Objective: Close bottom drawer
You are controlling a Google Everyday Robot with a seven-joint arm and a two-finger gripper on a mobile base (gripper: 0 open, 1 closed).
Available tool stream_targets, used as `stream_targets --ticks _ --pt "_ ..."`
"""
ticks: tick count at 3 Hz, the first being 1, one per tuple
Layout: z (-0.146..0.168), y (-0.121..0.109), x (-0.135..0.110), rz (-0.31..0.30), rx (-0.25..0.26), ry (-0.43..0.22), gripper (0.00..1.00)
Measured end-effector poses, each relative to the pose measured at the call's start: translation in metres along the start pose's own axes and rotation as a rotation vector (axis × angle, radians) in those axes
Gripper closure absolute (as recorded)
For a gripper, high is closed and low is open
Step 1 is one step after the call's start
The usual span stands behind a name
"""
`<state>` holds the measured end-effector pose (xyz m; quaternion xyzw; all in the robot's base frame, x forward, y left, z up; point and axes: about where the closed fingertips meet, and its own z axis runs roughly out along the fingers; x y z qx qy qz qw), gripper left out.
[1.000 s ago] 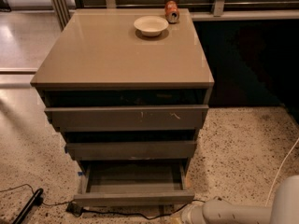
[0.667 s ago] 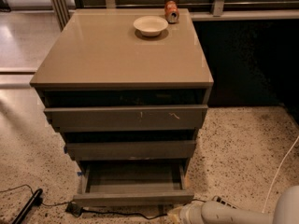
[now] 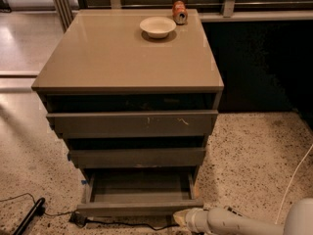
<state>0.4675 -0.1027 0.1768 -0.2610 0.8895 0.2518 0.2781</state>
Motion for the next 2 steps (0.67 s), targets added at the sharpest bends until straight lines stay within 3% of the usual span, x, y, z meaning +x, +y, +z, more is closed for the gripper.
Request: stream_targets --ticks 2 --pt "0.0000 0.0000 0.0000 0.000 0.000 0.000 0.50"
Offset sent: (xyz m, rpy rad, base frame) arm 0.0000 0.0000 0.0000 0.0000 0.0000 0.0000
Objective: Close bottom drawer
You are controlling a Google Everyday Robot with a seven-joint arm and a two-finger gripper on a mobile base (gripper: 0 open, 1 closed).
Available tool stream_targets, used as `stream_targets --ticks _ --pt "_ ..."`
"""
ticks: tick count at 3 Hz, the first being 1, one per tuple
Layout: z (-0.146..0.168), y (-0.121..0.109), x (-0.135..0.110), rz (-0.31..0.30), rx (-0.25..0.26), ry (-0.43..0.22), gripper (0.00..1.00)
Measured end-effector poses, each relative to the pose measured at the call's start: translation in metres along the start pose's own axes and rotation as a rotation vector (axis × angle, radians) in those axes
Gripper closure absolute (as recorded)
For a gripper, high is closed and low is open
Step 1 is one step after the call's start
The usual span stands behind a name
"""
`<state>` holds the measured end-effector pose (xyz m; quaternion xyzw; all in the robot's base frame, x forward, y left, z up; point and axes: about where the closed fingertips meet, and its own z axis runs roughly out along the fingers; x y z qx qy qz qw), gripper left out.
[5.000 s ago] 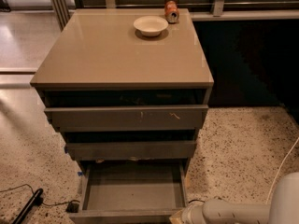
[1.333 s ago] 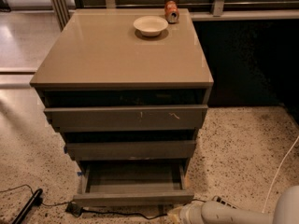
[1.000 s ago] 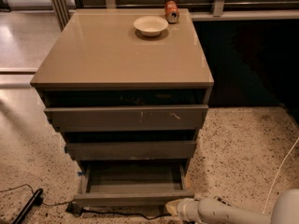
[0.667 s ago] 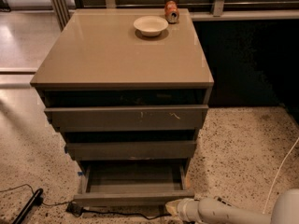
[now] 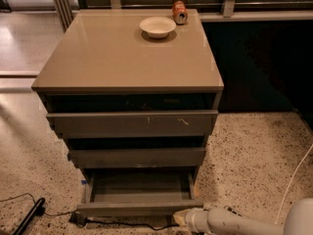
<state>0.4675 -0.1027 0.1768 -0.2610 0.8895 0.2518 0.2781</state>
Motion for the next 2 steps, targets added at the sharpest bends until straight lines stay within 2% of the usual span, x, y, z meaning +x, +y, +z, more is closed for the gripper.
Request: stream_targets --ticks 2 --pt "0.0001 0.0001 0.0000 0.000 0.000 0.000 0.04"
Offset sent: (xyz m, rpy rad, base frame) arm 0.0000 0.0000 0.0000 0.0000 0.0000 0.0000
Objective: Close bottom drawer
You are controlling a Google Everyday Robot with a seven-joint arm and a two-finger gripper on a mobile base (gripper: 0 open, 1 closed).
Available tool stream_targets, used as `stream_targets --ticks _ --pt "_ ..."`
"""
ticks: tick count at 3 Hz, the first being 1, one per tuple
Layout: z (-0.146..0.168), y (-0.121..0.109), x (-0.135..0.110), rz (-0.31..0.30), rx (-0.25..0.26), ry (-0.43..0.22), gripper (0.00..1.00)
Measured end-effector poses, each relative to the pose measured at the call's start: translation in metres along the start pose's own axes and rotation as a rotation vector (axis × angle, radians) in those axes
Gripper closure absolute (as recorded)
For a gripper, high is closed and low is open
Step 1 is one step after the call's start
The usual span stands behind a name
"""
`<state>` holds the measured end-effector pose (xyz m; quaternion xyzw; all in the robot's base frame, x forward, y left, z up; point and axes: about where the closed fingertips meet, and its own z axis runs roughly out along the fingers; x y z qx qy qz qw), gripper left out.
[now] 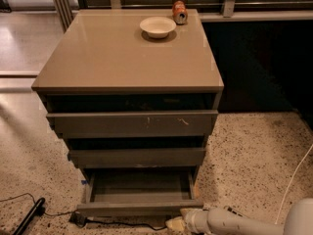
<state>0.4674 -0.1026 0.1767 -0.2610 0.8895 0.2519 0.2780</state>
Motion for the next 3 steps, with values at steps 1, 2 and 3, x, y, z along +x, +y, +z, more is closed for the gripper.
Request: stream_targets --ticks 1,2,3 --pt "0.0000 0.0001 0.0000 0.000 0.000 0.000 0.00" --pt "0.0001 0.0001 0.0000 0.000 0.000 0.000 0.00" --pt "0.0001 0.0001 0.0000 0.000 0.000 0.000 0.16"
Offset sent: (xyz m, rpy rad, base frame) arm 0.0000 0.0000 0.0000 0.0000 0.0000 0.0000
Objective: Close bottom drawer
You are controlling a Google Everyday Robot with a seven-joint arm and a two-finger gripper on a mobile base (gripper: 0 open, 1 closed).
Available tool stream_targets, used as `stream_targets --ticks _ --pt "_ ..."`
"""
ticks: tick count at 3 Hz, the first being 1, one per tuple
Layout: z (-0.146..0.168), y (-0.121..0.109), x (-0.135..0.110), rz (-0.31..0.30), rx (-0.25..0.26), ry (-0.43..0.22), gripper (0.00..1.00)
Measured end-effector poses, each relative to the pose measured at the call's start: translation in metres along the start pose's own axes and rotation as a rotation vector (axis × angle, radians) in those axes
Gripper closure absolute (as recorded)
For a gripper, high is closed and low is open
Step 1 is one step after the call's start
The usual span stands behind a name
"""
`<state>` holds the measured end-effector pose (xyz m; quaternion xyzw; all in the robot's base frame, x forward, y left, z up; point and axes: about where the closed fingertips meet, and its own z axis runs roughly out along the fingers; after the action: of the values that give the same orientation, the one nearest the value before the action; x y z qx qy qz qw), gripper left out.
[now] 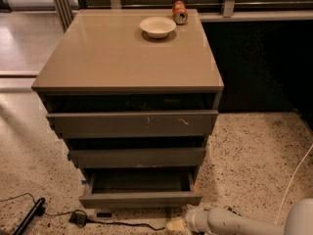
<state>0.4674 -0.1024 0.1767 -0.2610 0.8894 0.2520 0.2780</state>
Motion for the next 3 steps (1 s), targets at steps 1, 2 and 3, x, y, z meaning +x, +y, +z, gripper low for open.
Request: stream_targets --ticks 1,2,3 --pt "0.0000 0.0000 0.0000 0.000 0.000 0.000 0.39" --pt "0.0001 0.0001 0.0000 0.000 0.000 0.000 0.70" --pt "0.0005 0.0006 0.0001 -0.002 0.000 -0.001 0.99"
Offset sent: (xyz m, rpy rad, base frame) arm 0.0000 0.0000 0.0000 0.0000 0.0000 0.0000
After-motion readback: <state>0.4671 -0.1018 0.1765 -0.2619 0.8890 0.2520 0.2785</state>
